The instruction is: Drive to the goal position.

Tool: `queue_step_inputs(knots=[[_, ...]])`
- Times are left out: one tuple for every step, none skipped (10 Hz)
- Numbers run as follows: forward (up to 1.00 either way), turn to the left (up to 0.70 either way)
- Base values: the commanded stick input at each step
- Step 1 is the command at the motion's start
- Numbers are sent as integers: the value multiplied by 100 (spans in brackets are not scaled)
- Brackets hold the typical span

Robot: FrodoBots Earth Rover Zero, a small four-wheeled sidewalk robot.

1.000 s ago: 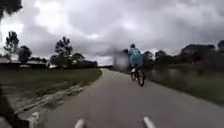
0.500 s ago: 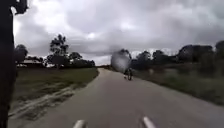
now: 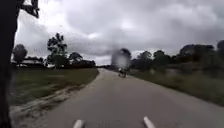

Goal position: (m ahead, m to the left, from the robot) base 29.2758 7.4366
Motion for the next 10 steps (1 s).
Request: queue_step_inputs(knots=[[70, 0], [70, 0], [70, 0], [70, 0], [70, 0], [70, 0], [70, 0], [70, -4], [70, -14], [70, -28]])
